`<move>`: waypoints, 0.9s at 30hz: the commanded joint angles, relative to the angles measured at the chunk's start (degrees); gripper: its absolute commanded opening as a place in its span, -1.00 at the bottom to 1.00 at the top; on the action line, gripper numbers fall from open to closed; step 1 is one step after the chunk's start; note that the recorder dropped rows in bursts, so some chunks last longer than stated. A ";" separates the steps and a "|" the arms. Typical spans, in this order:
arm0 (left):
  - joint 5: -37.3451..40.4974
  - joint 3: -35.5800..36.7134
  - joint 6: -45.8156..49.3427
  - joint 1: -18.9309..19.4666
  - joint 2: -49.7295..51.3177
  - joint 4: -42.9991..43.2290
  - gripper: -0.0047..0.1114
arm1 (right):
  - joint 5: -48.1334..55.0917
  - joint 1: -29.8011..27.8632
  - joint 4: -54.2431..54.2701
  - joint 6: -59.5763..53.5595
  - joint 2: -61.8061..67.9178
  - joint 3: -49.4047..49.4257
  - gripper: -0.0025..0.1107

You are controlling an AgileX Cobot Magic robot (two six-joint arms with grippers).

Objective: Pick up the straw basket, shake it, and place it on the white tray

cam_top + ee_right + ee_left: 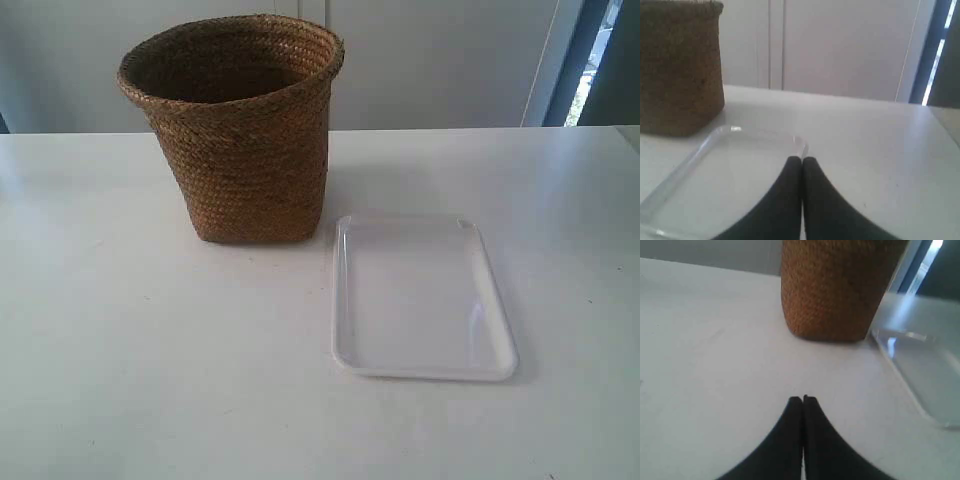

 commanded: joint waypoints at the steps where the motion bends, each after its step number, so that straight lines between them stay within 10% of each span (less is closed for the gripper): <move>1: -8.16 0.38 -6.90 0.07 -0.27 -3.06 -0.92 | -8.52 -0.23 0.11 3.49 -0.40 0.30 -0.96; 14: -29.77 -2.12 -7.46 0.07 0.84 2.47 -0.92 | -36.06 -0.23 -0.05 28.26 -0.40 0.30 -0.96; 27: -28.31 -27.23 -2.73 0.07 41.68 3.29 -0.92 | -36.64 -0.23 -0.15 21.77 42.17 -24.77 -0.96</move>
